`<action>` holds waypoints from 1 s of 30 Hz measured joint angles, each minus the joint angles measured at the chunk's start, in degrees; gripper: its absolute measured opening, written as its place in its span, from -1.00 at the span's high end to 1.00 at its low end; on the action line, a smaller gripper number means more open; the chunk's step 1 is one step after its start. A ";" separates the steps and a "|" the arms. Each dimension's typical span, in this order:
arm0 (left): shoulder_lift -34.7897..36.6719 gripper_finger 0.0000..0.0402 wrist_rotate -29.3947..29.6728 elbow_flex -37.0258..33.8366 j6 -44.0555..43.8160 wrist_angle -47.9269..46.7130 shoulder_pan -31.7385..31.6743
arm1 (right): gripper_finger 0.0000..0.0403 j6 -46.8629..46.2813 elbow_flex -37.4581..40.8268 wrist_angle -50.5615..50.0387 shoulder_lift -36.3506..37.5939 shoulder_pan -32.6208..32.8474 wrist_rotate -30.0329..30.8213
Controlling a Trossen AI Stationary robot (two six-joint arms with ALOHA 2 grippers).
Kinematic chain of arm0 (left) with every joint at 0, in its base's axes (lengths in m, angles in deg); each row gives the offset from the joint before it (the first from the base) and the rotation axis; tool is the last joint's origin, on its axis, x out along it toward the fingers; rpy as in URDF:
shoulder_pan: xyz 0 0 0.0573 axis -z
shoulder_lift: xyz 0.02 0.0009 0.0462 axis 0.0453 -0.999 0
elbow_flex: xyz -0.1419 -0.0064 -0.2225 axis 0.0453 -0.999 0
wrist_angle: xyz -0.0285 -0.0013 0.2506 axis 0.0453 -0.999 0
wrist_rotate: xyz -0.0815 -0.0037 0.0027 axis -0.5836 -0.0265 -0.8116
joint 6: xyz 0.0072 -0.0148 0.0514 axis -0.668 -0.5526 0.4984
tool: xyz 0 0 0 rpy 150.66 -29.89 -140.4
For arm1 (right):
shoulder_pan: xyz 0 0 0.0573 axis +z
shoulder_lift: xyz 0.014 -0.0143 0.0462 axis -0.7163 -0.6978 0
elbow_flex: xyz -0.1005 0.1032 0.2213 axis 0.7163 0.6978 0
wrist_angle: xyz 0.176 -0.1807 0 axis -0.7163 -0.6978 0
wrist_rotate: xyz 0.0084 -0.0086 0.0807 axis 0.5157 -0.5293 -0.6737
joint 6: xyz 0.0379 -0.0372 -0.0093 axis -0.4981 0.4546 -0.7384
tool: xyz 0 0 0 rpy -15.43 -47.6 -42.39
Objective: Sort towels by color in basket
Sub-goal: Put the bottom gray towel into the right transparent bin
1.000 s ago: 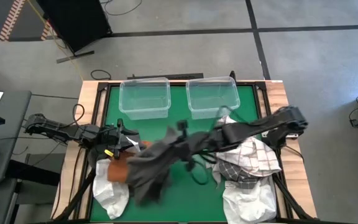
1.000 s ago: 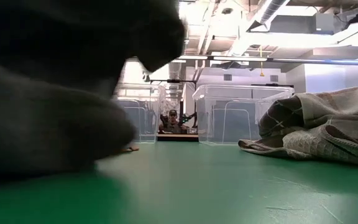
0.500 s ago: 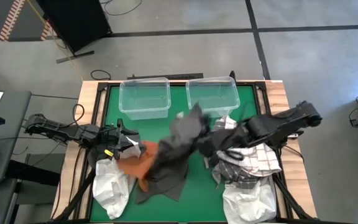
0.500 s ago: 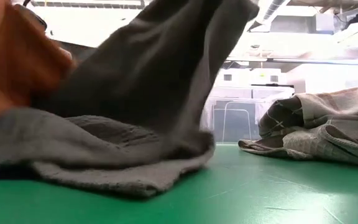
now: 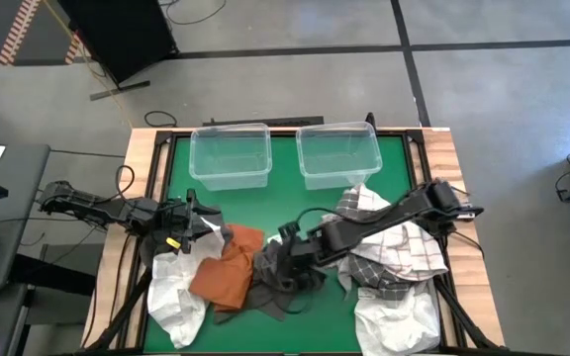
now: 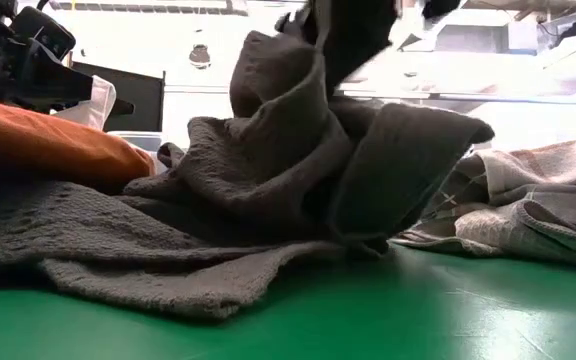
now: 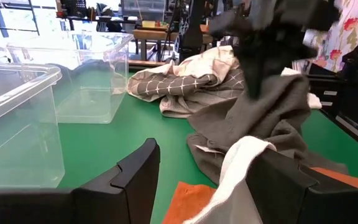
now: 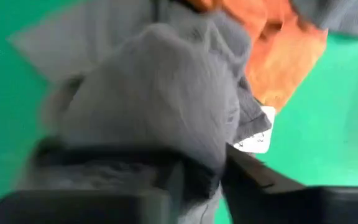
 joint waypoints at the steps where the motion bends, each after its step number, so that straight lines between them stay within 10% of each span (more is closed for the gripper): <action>1: 0.00 -0.07 0.00 0.00 0.00 0.00 0.00 | 0.18 -0.54 0.00 0.51 -1.17 -0.22 -0.05; 10: -0.02 -0.07 -0.02 0.00 0.00 -0.01 -0.01 | -0.92 -2.15 -0.04 8.99 -6.57 0.60 -2.98; 30: 0.00 -0.07 -0.02 0.07 0.00 -0.15 0.00 | -0.74 -1.65 -0.35 15.59 -15.70 -0.84 -9.09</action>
